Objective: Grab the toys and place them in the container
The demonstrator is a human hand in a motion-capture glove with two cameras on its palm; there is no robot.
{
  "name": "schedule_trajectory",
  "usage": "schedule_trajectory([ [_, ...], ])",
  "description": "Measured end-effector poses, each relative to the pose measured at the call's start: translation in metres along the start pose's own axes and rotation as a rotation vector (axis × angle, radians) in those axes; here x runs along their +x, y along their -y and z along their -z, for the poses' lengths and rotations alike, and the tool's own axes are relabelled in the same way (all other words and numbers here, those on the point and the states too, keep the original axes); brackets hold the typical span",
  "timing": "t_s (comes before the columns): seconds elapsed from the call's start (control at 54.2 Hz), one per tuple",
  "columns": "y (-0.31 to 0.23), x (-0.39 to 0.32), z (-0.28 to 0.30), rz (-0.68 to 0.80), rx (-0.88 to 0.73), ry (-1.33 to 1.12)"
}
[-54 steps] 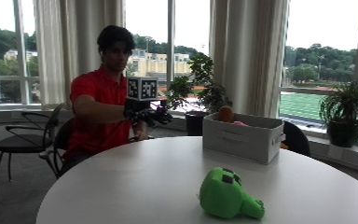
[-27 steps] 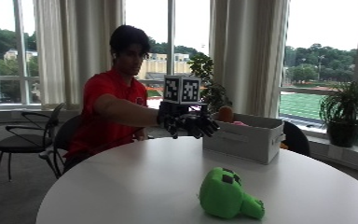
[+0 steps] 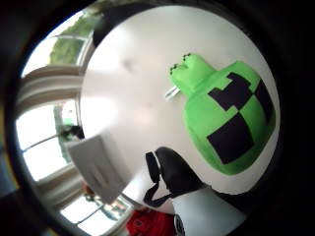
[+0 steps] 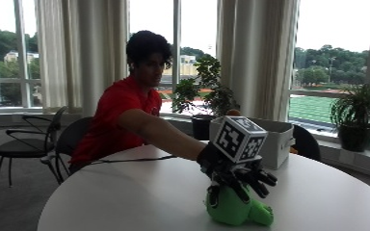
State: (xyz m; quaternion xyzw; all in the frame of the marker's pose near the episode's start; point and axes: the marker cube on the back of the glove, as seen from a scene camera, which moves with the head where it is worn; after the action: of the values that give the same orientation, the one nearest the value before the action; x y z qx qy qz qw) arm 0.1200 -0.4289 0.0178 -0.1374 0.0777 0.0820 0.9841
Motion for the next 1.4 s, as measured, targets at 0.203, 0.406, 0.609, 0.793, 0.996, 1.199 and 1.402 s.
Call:
schedule_trajectory([
  [0.203, 0.0, -0.008, -0.036, -0.035, -0.307, -0.096],
  [0.406, -0.004, -0.017, -0.039, -0.032, -0.236, -0.152],
  [0.609, -0.005, -0.022, -0.041, 0.016, -0.061, -0.195],
  [0.793, -0.006, -0.026, -0.043, 0.012, 0.178, -0.15],
  [0.996, -0.01, -0.012, -0.044, 0.049, 0.231, 0.03],
  [1.199, -0.027, -0.02, -0.033, 0.096, 0.195, -0.048],
  [1.402, -0.07, -0.037, 0.018, 0.131, 0.302, -0.036],
])
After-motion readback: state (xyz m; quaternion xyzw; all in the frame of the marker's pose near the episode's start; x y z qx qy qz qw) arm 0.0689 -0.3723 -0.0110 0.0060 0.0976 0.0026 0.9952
